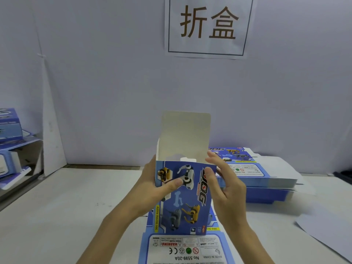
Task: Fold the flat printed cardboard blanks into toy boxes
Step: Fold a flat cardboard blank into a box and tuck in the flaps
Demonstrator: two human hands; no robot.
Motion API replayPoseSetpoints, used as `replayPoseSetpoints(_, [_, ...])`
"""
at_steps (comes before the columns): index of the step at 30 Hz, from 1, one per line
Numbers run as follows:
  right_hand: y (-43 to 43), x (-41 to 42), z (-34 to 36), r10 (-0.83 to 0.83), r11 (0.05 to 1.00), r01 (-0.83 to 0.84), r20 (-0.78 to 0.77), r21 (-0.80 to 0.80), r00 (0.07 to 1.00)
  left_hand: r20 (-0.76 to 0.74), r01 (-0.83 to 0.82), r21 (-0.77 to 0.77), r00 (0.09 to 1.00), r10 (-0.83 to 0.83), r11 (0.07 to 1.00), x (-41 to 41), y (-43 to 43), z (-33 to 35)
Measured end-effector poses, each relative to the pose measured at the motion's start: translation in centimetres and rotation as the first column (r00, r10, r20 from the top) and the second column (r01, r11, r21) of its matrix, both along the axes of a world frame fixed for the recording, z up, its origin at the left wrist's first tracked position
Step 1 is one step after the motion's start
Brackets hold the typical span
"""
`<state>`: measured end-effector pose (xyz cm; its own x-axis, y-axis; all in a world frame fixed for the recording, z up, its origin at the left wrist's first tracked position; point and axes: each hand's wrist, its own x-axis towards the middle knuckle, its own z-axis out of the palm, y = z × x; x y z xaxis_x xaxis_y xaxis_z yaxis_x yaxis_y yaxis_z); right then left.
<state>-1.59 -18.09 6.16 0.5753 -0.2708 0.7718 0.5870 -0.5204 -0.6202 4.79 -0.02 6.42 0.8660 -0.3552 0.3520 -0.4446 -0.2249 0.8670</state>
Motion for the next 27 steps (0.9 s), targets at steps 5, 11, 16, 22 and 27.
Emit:
replayPoseSetpoints(5, [-0.6, 0.0, 0.0, 0.004, 0.999, -0.004, 0.001, -0.038, 1.000, 0.555, -0.172, 0.098, 0.827, 0.089, 0.980, 0.1, 2.2, 2.5])
replayPoseSetpoints(11, [-0.8, 0.2, -0.3, -0.019, 0.999, 0.019, 0.014, -0.030, 1.000, 0.556, -0.155, 0.127, 0.829, 0.059, 0.980, 0.8, 3.5, 1.8])
replayPoseSetpoints(16, [-0.7, 0.1, -0.6, -0.012, 1.000, 0.012, 0.039, -0.018, 0.999, 0.563, -0.110, -0.027, 0.820, 0.106, 0.994, 0.8, 2.4, 0.3])
replayPoseSetpoints(22, [-1.0, 0.3, -0.5, -0.029, 0.999, 0.029, 0.016, -0.037, 0.999, 0.674, -0.244, -0.194, 0.670, 0.310, 0.950, 1.4, 1.6, 0.9])
replayPoseSetpoints(27, [0.0, 0.4, -0.4, -0.004, 0.998, 0.003, 0.006, 0.062, 1.000, 0.424, -0.299, -0.356, 0.793, 0.438, 0.886, -0.1, 0.8, -2.4])
